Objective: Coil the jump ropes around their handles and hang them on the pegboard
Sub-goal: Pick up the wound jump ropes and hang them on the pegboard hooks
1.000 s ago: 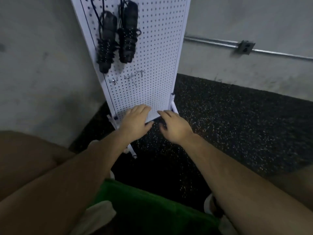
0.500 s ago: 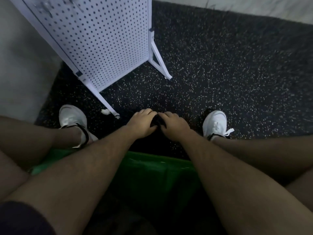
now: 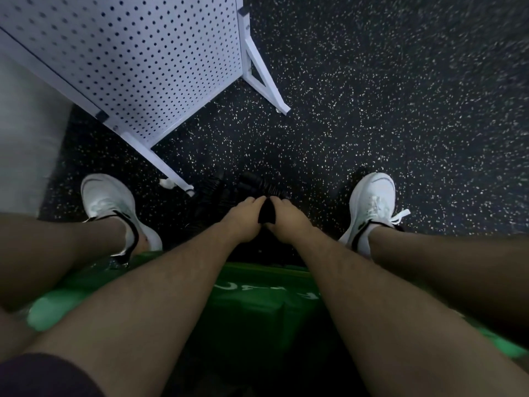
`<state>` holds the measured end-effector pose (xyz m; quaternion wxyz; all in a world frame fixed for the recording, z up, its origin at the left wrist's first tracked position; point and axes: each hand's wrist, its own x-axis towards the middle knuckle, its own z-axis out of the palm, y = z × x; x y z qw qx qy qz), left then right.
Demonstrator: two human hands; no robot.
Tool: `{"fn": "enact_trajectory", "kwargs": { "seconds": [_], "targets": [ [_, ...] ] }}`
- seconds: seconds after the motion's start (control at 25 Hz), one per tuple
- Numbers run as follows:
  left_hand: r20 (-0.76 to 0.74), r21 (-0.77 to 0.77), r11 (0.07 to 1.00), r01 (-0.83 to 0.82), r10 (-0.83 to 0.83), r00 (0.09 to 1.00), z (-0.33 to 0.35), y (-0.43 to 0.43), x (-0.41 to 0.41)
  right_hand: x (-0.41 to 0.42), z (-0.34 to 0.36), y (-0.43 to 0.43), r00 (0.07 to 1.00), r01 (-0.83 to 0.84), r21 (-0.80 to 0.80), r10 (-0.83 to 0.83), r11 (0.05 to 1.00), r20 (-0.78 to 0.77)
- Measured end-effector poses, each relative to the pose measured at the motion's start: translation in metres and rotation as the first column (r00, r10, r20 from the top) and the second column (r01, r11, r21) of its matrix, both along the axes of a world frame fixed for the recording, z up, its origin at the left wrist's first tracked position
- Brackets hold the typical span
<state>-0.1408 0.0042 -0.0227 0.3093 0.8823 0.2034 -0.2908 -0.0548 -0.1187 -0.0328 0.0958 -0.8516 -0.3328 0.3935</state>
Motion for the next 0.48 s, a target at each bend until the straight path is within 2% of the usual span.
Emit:
{"fn": "enact_trajectory", "kwargs": {
  "seconds": [0.16, 0.28, 0.4, 0.48],
  "targets": [
    [0.055, -0.087, 0.994, -0.071, 0.076, 0.996, -0.001, 0.003, 0.004, 0.002, -0.008, 0.009, 0.995, 0.098, 0.023, -0.098, 0.995, -0.015],
    [0.119, -0.140, 0.982, -0.127, 0.144, 0.982, 0.007, 0.007, 0.005, 0.004, 0.001, 0.013, 0.964, 0.262, 0.082, -0.255, 0.962, -0.080],
    [0.236, -0.138, 0.972, -0.190, 0.219, 0.947, 0.028, 0.010, 0.006, 0.013, 0.027, 0.013, 0.929, 0.370, 0.185, -0.359, 0.910, -0.094],
    [0.339, -0.117, 0.964, -0.239, 0.266, 0.903, 0.048, 0.015, 0.010, 0.027, 0.054, 0.016, 0.921, 0.385, 0.258, -0.388, 0.886, -0.043]
  ]
}}
